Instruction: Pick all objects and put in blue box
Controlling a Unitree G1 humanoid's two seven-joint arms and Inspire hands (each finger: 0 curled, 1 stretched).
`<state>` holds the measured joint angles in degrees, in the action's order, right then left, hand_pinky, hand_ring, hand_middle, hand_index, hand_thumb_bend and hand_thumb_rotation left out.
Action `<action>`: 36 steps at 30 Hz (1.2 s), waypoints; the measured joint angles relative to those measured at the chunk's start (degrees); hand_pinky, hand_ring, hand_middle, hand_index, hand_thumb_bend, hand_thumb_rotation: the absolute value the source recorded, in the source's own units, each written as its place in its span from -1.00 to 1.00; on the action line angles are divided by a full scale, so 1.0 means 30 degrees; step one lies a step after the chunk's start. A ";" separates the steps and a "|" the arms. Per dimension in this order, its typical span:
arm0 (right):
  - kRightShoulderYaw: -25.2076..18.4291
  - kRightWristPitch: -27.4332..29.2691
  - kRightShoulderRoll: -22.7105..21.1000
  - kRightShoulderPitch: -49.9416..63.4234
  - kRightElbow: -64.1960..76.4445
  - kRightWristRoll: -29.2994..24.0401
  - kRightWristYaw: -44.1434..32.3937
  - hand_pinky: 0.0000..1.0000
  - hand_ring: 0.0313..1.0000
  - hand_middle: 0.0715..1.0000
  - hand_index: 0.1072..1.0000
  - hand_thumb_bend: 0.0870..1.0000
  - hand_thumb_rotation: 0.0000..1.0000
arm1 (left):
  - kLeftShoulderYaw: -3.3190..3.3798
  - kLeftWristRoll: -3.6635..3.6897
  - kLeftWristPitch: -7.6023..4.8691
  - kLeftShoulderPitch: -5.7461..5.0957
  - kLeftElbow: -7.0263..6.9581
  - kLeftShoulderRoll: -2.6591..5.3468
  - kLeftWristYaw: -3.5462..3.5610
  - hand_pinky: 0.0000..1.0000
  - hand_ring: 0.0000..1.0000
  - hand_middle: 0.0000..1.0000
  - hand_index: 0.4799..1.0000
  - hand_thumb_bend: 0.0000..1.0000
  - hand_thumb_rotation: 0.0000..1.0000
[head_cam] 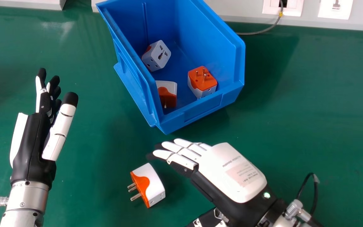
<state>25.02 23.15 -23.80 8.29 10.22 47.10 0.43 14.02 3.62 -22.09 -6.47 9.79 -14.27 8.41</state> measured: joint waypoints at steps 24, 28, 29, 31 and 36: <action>0.0999 0.0798 0.1458 -0.3131 -0.2729 0.0315 -0.0067 0.45 0.63 0.63 0.55 0.21 -0.73 | 0.0119 -0.0137 0.0367 0.0076 -0.0559 -0.0041 -0.0340 1.00 1.00 1.00 0.97 0.41 0.78; 0.1294 0.0715 0.1781 -0.3726 -0.3438 0.0772 0.0116 0.44 0.61 0.61 0.53 0.23 -0.74 | 0.0101 -0.0132 0.0514 0.0071 -0.0567 -0.0039 -0.0332 1.00 1.00 1.00 0.98 0.39 0.79; 0.1383 0.0704 0.1870 -0.3831 -0.3601 0.0905 0.0142 0.43 0.60 0.60 0.52 0.23 -0.74 | 0.0082 -0.0128 0.0522 0.0070 -0.0577 -0.0039 -0.0322 1.00 1.00 1.00 0.98 0.37 0.79; 0.1508 0.0642 0.1998 -0.4078 -0.3992 0.0969 0.0178 0.43 0.60 0.60 0.51 0.23 -0.74 | 0.0061 -0.0112 0.0526 0.0071 -0.0595 -0.0039 -0.0303 1.00 1.00 1.00 0.98 0.35 0.79; 0.1614 0.0486 0.2211 -0.4659 -0.4679 0.1013 0.0401 0.42 0.60 0.59 0.51 0.23 -0.74 | 0.0030 -0.0105 0.0517 0.0076 -0.0597 -0.0047 -0.0264 1.00 1.00 1.00 0.99 0.32 0.79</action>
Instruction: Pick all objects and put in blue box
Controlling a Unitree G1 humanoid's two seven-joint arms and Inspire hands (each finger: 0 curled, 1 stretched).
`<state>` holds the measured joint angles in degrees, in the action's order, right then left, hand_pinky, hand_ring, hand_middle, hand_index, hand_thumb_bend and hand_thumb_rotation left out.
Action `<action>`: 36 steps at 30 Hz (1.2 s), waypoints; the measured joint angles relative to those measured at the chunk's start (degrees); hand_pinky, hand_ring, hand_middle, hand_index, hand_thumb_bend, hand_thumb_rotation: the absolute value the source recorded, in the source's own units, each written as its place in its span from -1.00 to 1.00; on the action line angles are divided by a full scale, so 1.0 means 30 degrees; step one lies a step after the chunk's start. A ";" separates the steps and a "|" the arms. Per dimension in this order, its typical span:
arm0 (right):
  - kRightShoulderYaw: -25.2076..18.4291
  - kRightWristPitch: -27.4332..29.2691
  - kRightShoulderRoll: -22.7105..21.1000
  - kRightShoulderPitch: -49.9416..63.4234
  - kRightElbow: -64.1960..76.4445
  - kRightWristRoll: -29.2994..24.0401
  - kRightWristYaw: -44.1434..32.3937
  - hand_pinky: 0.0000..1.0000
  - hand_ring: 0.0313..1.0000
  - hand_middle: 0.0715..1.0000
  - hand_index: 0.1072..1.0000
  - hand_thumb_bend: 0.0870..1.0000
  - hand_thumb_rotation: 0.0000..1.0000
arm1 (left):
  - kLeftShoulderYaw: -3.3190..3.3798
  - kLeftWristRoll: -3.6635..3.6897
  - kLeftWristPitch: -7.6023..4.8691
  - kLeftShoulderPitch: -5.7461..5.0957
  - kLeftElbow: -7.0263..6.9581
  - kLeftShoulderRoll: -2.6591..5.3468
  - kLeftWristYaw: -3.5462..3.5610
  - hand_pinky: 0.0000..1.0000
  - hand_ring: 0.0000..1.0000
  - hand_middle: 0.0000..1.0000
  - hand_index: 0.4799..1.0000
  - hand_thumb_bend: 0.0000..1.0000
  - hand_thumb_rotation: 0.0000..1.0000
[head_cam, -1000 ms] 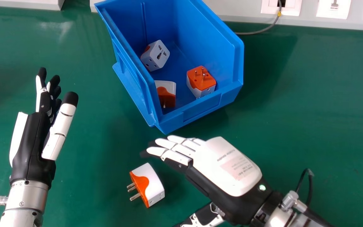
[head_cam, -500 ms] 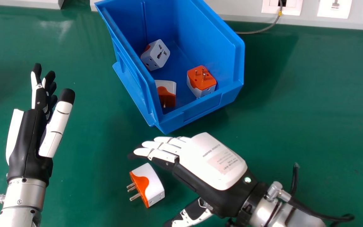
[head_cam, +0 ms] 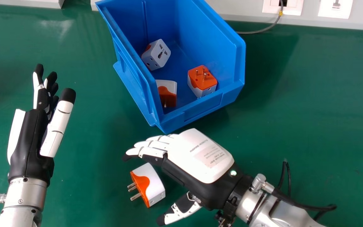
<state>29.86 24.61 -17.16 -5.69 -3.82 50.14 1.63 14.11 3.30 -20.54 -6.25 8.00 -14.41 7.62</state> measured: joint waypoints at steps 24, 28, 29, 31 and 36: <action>0.1421 -0.2506 0.1457 -0.2483 -0.4094 0.0668 0.0258 0.40 0.58 0.57 0.51 0.17 -0.76 | -0.0085 0.0011 -0.0133 0.0088 0.0170 -0.0161 0.0359 1.00 1.00 1.00 1.00 0.22 0.84; 0.1735 -0.2798 0.1466 -0.2533 -0.4109 0.0786 0.0253 0.40 0.57 0.57 0.51 0.16 -0.76 | -0.0078 0.0006 -0.0151 0.0135 0.0180 -0.0161 0.0328 1.00 1.00 1.00 1.00 0.26 0.84; 0.1798 -0.2890 0.1466 -0.2560 -0.4109 0.0793 0.0252 0.40 0.57 0.57 0.51 0.16 -0.76 | -0.0077 0.0002 -0.0165 0.0161 0.0200 -0.0161 0.0313 1.00 1.00 1.00 1.00 0.28 0.84; 0.1919 -0.2980 0.1453 -0.2635 -0.4111 0.0812 0.0252 0.39 0.57 0.56 0.50 0.17 -0.76 | -0.0077 -0.0014 -0.0192 0.0201 0.0241 -0.0160 0.0287 1.00 1.00 1.00 1.00 0.33 0.84; 0.2365 -0.3032 0.1419 -0.2869 -0.4168 0.1207 0.0270 0.38 0.56 0.55 0.50 0.17 -0.77 | -0.0081 0.0021 -0.0528 0.0417 0.0541 -0.0157 0.0304 1.00 1.00 1.00 1.00 0.32 0.84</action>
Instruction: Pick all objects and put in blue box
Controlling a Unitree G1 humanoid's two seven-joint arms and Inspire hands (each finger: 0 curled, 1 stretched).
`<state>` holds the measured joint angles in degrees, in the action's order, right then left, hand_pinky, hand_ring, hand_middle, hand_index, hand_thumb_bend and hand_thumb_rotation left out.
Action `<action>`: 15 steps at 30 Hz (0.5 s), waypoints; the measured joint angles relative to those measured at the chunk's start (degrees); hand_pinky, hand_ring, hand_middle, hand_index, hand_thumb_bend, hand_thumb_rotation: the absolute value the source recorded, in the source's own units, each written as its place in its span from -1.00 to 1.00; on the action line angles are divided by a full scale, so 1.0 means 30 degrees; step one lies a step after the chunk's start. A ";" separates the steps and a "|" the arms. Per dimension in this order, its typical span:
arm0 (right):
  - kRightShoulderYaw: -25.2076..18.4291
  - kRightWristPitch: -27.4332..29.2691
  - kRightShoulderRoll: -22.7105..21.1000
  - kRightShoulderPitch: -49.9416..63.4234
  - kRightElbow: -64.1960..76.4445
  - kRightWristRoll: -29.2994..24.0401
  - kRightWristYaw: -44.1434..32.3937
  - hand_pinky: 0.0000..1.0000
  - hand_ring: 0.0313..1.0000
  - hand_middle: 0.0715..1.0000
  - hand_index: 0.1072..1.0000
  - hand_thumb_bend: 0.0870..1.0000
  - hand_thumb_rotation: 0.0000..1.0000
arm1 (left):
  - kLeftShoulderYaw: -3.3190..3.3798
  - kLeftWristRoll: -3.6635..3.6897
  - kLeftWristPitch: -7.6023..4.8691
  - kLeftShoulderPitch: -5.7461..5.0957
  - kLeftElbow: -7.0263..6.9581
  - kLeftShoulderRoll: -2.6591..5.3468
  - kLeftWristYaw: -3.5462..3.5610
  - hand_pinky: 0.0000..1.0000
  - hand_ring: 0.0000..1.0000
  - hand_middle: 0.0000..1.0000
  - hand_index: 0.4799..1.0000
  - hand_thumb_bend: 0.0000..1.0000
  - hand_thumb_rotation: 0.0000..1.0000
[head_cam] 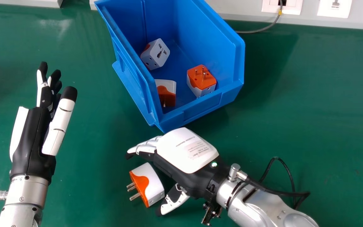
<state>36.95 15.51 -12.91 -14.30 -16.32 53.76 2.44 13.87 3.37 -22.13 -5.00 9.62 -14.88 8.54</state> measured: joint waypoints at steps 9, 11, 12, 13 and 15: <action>0.0514 -0.0060 0.0055 -0.0694 -0.0514 0.0139 -0.0264 0.36 0.55 0.55 0.50 0.15 -0.76 | -0.0009 0.0357 -0.0516 0.0293 0.0662 0.0004 0.0199 1.00 1.00 1.00 1.00 0.31 0.81; 0.0636 -0.0182 0.0133 -0.0977 -0.0757 0.0147 -0.0338 0.36 0.55 0.56 0.50 0.14 -0.76 | -0.0014 0.0364 -0.0538 0.0325 0.0721 0.0004 0.0241 1.00 1.00 1.00 1.00 0.32 0.80; 0.0683 -0.0255 0.0189 -0.1109 -0.0887 0.0146 -0.0355 0.36 0.55 0.56 0.50 0.14 -0.76 | -0.0016 0.0364 -0.0538 0.0353 0.0736 0.0004 0.0242 1.00 1.00 1.00 1.00 0.32 0.79; 0.0714 -0.0316 0.0264 -0.1229 -0.1029 0.0144 -0.0365 0.36 0.55 0.56 0.49 0.14 -0.76 | -0.0017 0.0364 -0.0538 0.0391 0.0741 0.0004 0.0243 1.00 1.00 1.00 1.00 0.33 0.79; 0.0771 -0.0389 0.0367 -0.1436 -0.1264 0.0139 -0.0387 0.36 0.55 0.56 0.49 0.14 -0.76 | -0.0016 0.0362 -0.0537 0.0478 0.0743 0.0003 0.0243 1.00 1.00 1.00 1.00 0.34 0.78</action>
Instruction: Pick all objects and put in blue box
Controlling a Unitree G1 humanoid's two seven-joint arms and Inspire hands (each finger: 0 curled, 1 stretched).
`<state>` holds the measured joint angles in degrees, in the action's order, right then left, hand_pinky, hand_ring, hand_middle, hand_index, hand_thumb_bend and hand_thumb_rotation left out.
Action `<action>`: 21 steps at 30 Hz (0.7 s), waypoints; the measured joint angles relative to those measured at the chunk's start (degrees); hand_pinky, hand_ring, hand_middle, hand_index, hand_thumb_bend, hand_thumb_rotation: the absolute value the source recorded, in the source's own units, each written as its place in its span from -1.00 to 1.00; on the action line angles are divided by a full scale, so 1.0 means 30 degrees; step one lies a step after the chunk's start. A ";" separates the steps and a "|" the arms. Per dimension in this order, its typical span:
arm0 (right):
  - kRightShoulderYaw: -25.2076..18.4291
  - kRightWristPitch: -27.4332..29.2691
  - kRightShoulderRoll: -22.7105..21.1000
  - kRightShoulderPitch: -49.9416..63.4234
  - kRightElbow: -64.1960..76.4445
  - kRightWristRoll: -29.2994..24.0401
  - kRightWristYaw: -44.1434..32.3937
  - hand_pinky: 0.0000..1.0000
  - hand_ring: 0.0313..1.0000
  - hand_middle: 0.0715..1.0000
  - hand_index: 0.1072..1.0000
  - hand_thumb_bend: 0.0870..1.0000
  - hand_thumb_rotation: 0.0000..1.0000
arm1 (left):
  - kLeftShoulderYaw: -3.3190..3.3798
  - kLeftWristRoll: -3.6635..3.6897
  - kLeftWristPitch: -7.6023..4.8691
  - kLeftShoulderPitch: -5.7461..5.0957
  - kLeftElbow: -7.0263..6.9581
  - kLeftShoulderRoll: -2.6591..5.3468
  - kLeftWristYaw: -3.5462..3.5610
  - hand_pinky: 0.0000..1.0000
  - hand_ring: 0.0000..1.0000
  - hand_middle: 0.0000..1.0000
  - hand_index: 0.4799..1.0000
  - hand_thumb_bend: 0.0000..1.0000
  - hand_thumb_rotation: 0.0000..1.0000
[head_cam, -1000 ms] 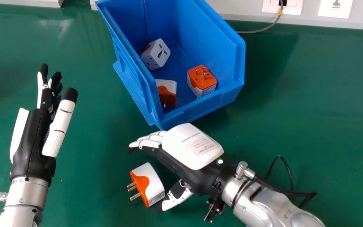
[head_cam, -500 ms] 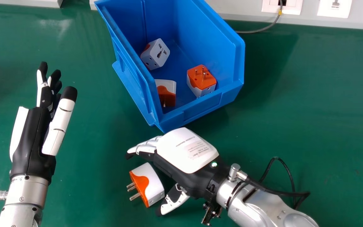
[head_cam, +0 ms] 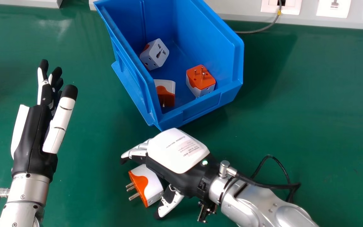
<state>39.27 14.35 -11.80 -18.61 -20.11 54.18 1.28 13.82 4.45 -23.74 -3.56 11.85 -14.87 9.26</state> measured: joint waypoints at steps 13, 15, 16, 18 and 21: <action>0.0569 -0.0993 0.0424 -0.0988 -0.0883 0.0007 -0.0191 0.35 0.55 0.56 0.50 0.14 -0.76 | -0.0005 0.0000 0.0000 0.0042 0.0000 0.0000 0.0131 1.00 1.00 1.00 1.00 0.32 0.77; 0.0658 -0.1064 0.0456 -0.1146 -0.1030 0.0005 -0.0187 0.34 0.54 0.56 0.50 0.14 -0.76 | -0.0005 0.0016 -0.0015 0.0076 0.0018 0.0000 0.0168 1.00 1.00 1.00 1.00 0.31 0.77; 0.0689 -0.1108 0.0465 -0.1198 -0.1075 0.0005 -0.0187 0.33 0.53 0.56 0.49 0.14 -0.76 | -0.0004 0.0024 -0.0052 0.0118 0.0054 0.0000 0.0191 1.00 1.00 1.00 1.00 0.29 0.77; 0.0715 -0.1191 0.0497 -0.1233 -0.1161 0.0002 -0.0188 0.33 0.53 0.56 0.49 0.14 -0.76 | -0.0002 0.0048 -0.0217 0.0188 0.0163 0.0000 0.0254 1.00 1.00 1.00 1.00 0.29 0.76; 0.0805 -0.1341 0.0501 -0.1247 -0.1131 0.0008 -0.0251 0.32 0.52 0.54 0.47 0.16 -0.79 | 0.0005 0.0144 -0.0257 0.0263 0.0325 0.0000 0.0423 1.00 1.00 1.00 1.00 0.29 0.76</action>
<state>41.68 10.32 -10.30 -22.35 -23.51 54.21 0.52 13.84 4.88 -24.51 -2.77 12.83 -14.87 10.53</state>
